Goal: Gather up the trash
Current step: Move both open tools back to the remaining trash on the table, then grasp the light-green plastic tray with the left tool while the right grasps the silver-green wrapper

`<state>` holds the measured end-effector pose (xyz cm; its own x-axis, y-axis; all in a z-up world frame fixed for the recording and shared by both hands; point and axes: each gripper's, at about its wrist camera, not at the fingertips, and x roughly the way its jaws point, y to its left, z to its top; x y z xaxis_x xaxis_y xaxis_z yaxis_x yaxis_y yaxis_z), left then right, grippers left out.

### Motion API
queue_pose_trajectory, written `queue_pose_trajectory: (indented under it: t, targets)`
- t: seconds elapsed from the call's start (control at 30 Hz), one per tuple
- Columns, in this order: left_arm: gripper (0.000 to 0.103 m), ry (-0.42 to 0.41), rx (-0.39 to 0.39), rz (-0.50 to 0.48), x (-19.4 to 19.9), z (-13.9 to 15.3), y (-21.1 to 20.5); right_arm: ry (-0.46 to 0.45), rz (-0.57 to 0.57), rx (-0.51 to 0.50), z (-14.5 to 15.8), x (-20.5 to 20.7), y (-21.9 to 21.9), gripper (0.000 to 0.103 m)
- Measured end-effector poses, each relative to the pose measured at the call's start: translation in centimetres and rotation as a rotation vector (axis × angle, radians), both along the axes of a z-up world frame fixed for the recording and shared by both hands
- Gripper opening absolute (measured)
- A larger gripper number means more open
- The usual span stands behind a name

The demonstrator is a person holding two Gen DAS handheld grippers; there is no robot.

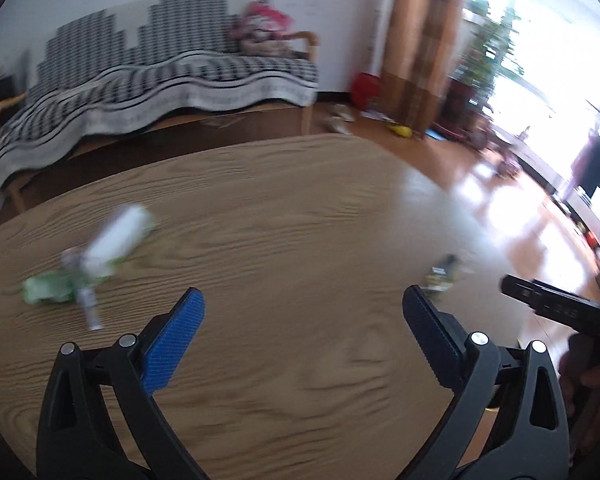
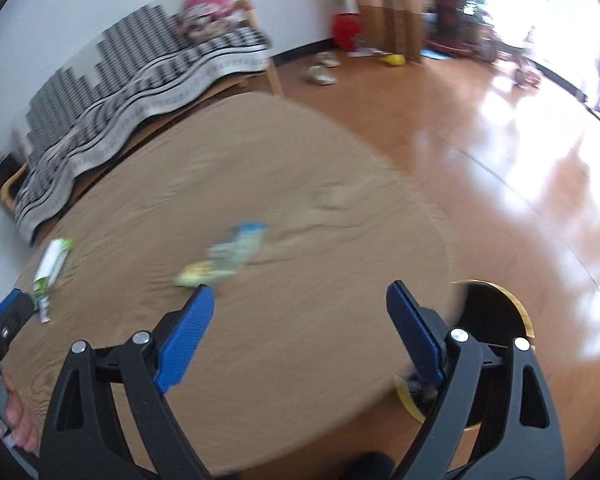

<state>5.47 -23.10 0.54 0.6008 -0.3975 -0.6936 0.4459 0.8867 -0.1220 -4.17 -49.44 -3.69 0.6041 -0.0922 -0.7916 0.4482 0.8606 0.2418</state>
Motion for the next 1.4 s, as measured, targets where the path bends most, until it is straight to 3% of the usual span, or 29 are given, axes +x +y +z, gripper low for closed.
queue_pose_trajectory:
  t: [0.27,0.4,0.73,1.13,1.17,1.27,1.4]
  targets:
    - [0.096,0.064,-0.018,0.313,6.6,-1.6,14.5,0.018,0.088,0.028,-0.2,6.8,7.4,0.085]
    - [0.096,0.085,-0.027,0.378,9.2,-3.4,18.9,0.039,0.115,0.006,-1.0,8.1,9.2,0.085]
    - [0.096,0.107,0.094,0.329,11.7,-7.1,19.5,0.079,0.114,-0.008,-2.6,9.3,8.6,0.085]
    - [0.096,0.122,0.101,0.337,13.8,-8.7,20.2,0.1,0.102,-0.017,-3.5,9.9,8.1,0.085]
    - [0.095,0.118,0.104,0.335,13.8,-8.8,20.2,0.102,0.102,-0.015,-3.6,9.9,8.1,0.085]
    - [0.078,0.105,0.113,0.335,13.9,-8.7,20.1,0.107,0.105,-0.013,-3.7,9.9,8.0,0.085]
    - [0.078,0.115,0.082,0.34,13.8,-8.5,20.4,0.1,0.094,-0.006,-3.6,9.9,7.7,0.085]
